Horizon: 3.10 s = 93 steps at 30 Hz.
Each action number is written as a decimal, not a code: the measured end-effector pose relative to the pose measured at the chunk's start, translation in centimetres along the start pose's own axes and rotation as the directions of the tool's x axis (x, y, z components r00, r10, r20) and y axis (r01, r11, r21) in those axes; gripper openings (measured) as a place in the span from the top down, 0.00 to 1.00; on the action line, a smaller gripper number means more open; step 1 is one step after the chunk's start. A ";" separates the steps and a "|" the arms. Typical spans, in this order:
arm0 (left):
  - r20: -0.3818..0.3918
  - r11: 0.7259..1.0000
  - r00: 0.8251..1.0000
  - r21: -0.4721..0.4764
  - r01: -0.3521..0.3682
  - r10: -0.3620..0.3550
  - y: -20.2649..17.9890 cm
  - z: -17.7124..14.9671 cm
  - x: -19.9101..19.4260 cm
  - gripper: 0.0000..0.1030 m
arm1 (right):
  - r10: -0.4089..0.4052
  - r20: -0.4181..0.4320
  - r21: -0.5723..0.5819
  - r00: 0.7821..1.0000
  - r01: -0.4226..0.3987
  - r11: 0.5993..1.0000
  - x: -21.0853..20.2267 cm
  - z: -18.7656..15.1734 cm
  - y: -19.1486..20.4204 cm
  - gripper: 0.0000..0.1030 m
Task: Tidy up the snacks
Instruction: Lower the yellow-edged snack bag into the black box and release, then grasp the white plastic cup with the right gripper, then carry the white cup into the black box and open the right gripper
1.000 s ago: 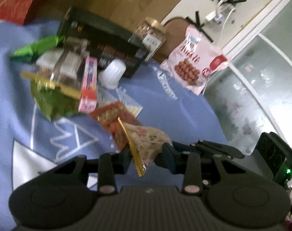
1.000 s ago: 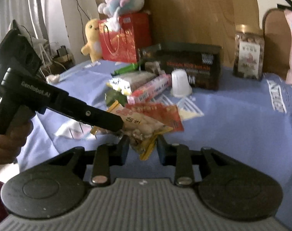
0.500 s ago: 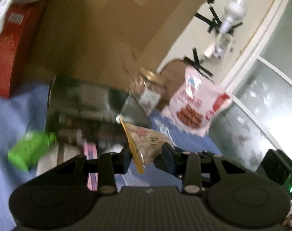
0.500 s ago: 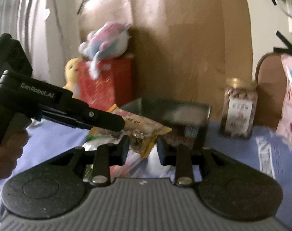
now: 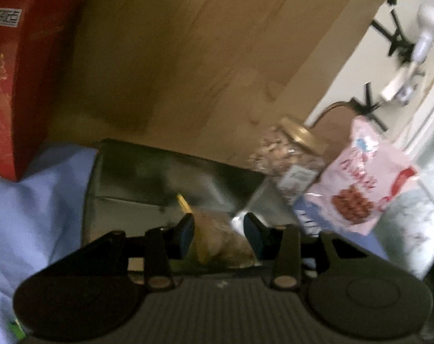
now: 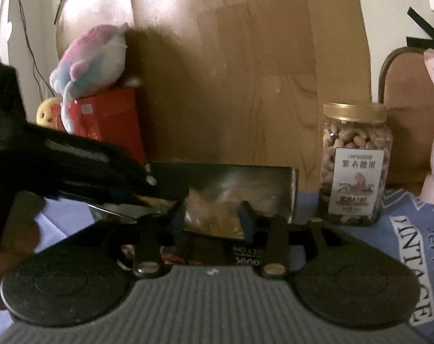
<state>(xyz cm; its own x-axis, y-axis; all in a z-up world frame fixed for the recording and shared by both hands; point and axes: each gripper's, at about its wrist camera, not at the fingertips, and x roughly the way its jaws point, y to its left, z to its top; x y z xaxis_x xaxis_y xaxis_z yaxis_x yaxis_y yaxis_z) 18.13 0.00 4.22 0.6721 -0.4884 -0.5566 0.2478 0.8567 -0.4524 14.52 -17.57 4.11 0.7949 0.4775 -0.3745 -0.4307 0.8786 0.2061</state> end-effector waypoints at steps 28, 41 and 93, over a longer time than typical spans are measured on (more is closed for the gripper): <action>-0.064 0.988 0.987 -0.064 0.141 -0.145 0.5 -13.6 -10.8 0.52 | 0.133 -0.156 0.376 0.979 -0.066 0.924 -6.8 -6.9 -4.2 0.65; -0.015 0.996 0.998 0.076 -0.053 0.054 -1.1 -16.7 -14.7 0.46 | 0.361 -0.188 0.147 0.914 -0.337 0.930 -13.4 -8.9 3.9 0.65; -0.039 0.990 0.998 0.131 0.048 -0.043 -0.8 -17.3 -16.4 0.63 | 0.191 -0.164 -0.273 0.968 -0.231 0.934 -11.1 -9.2 12.3 0.64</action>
<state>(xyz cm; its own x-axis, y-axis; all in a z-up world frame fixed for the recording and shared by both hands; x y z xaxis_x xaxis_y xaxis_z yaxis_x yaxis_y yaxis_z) -5.15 4.48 1.65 0.6329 -0.5312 -0.5633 0.3689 0.8465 -0.3839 -3.58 -12.07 2.45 0.6167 0.6307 -0.4711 -0.7024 0.7111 0.0325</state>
